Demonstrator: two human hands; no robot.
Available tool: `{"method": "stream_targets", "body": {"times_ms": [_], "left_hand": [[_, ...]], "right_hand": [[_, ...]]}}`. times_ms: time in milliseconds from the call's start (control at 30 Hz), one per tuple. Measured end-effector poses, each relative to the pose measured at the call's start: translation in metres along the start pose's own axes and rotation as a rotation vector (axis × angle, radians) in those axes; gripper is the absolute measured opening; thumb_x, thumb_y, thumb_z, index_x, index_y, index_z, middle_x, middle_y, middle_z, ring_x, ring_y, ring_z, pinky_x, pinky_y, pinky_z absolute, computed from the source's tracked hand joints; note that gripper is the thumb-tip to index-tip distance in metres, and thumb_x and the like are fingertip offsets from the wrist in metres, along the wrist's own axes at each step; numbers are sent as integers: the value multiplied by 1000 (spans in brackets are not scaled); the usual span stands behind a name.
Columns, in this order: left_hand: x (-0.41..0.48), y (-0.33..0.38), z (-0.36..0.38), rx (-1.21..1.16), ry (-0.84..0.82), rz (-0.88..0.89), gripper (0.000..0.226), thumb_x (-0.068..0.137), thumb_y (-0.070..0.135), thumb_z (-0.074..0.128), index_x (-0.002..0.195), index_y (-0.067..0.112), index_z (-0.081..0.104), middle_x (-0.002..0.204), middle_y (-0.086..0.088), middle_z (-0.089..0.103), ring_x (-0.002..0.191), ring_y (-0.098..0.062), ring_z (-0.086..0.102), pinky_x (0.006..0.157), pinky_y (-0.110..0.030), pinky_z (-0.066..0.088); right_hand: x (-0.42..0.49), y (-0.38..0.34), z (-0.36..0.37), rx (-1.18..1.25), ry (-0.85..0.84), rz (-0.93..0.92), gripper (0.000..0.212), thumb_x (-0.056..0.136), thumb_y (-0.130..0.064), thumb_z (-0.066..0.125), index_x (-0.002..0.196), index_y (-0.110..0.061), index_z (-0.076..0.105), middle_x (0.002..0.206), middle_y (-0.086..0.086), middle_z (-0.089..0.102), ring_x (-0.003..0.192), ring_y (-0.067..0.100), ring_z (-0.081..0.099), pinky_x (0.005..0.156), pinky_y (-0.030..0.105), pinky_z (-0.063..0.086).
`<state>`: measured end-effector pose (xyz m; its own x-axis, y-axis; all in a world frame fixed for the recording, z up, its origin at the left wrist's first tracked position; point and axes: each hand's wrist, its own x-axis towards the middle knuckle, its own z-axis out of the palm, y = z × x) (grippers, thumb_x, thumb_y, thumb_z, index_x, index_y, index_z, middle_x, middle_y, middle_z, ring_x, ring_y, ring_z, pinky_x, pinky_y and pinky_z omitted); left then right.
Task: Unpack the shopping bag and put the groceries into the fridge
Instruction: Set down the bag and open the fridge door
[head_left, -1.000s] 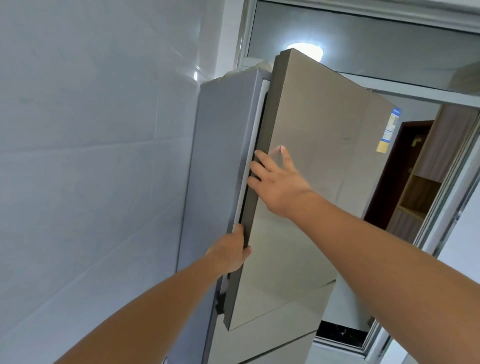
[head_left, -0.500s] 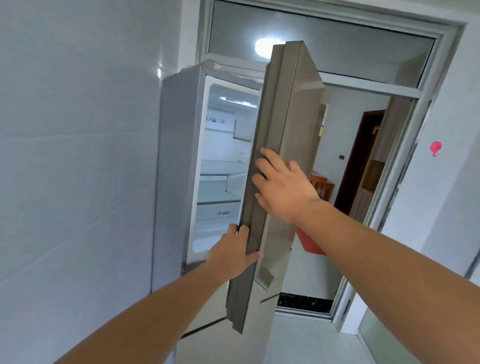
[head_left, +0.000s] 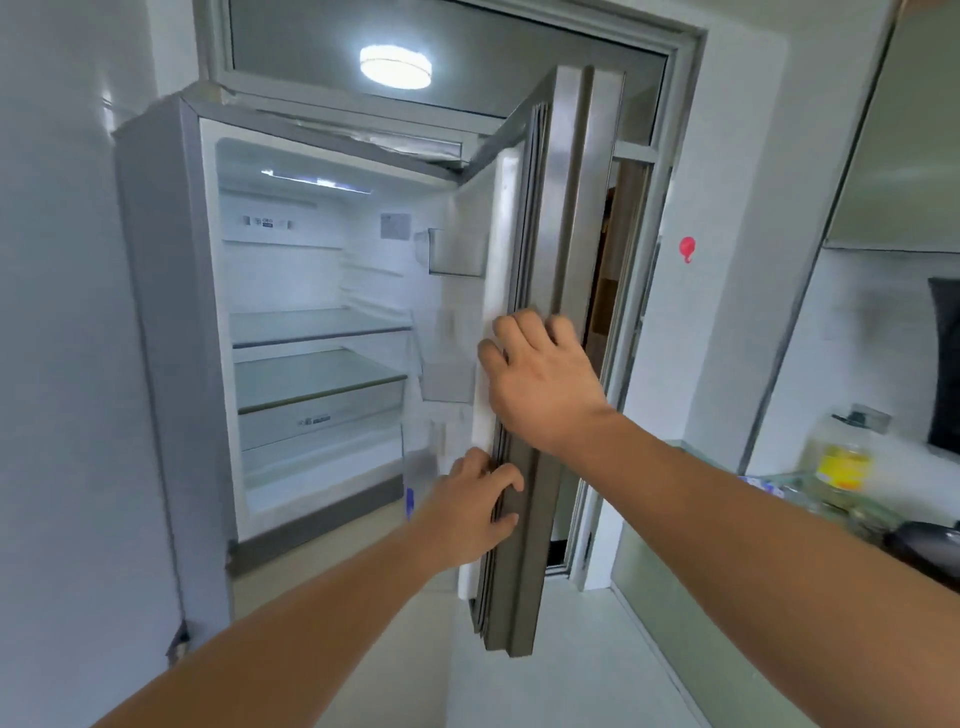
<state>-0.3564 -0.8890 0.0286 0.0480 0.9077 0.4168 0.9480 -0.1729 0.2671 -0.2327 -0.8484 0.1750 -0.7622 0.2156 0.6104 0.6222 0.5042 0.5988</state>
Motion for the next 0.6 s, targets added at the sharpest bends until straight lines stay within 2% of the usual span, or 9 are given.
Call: {"method": "stream_targets", "body": {"times_ms": [100, 200, 300, 367, 400, 433, 500, 600], "left_hand": [[22, 10, 19, -21, -61, 120, 42, 92, 37, 58, 131, 38, 44, 114, 1, 40, 105, -19, 45, 91, -38, 45], [44, 6, 30, -68, -195, 198, 37, 96, 30, 54, 133, 32, 46, 118, 0, 51, 106, -18, 51, 90, -37, 46], [65, -12, 42, -17, -325, 193, 36, 97, 33, 52, 133, 26, 48, 126, -2, 56, 110, -21, 55, 93, -39, 47], [81, -27, 53, 16, -418, 160, 39, 97, 38, 52, 134, 24, 49, 129, -2, 54, 94, -19, 59, 91, -38, 49], [89, -34, 59, 31, -456, 147, 41, 97, 41, 52, 134, 25, 51, 128, -2, 54, 87, -17, 59, 92, -38, 49], [97, -40, 66, 47, -487, 140, 41, 96, 44, 51, 134, 27, 52, 127, -1, 55, 89, -18, 59, 94, -38, 49], [110, -48, 82, 66, -526, 154, 41, 95, 48, 51, 132, 30, 55, 124, -1, 58, 107, -22, 59, 97, -39, 46], [127, -49, 105, 69, -564, 206, 32, 95, 42, 50, 123, 31, 62, 116, -2, 61, 110, -25, 59, 95, -39, 47]], "right_hand": [[-2, 10, 17, 60, -91, -7, 32, 81, -20, 67, 110, -7, 65, 97, 11, 61, 87, 32, 56, 71, 41, 41], [-5, 25, 34, 63, -245, 27, 38, 97, -40, 50, 121, -12, 60, 112, 9, 62, 103, 32, 55, 83, 43, 41], [-14, 44, 50, 81, -354, 127, 52, 100, -56, 38, 127, -17, 58, 121, 7, 58, 114, 30, 50, 92, 44, 40], [-21, 56, 60, 114, -381, 222, 58, 99, -63, 35, 127, -18, 59, 121, 6, 56, 115, 30, 48, 93, 44, 41], [-25, 63, 64, 133, -390, 272, 60, 98, -65, 34, 125, -18, 60, 120, 5, 56, 114, 29, 48, 93, 43, 41], [-29, 69, 68, 151, -400, 319, 60, 98, -66, 33, 121, -18, 61, 118, 5, 56, 113, 29, 48, 91, 43, 41], [-35, 82, 78, 174, -423, 403, 57, 99, -63, 35, 117, -17, 62, 116, 4, 55, 111, 29, 50, 86, 41, 41], [-42, 99, 96, 210, -483, 540, 47, 103, -54, 36, 119, -15, 57, 118, 4, 51, 106, 32, 56, 72, 36, 38]]}}
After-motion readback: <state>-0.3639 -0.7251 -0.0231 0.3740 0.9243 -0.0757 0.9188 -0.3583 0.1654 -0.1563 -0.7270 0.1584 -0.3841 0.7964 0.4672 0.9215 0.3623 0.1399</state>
